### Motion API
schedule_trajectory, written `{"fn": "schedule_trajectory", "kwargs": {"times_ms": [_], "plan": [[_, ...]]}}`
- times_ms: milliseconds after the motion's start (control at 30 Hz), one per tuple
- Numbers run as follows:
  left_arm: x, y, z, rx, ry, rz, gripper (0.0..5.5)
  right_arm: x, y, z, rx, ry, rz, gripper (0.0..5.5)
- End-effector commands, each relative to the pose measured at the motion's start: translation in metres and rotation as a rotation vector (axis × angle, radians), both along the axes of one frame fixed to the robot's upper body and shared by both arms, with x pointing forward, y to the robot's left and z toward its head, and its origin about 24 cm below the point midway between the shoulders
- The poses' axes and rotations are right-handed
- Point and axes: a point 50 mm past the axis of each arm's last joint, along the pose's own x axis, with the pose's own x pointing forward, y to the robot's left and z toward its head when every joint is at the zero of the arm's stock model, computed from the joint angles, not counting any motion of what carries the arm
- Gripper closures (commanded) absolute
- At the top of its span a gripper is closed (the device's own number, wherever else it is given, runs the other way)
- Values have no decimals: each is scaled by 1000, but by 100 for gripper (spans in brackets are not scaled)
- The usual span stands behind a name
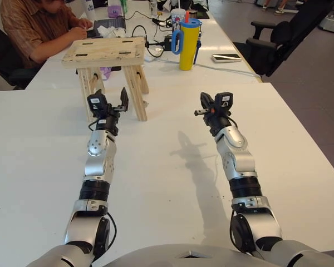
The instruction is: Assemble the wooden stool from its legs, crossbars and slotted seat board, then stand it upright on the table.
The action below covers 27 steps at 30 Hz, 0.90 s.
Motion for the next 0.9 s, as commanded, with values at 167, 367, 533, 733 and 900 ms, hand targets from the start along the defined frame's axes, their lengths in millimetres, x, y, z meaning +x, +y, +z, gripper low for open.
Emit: {"fn": "schedule_trajectory", "kwargs": {"times_ms": [167,367,533,733,900], "plan": [[16,15,9,4,12,60,110,9,20,5,28,-29,27,550],[24,-6,10,-31,63,-38,110,4,21,0,53,-24,26,550],[36,-18,5,79,156,-146,110,15,21,2,-10,-35,27,550],[54,-44,25,27,119,-208,110,23,8,5,83,-26,-17,550],[50,-38,33,69,10,-34,110,25,12,9,108,-52,2,550]]}}
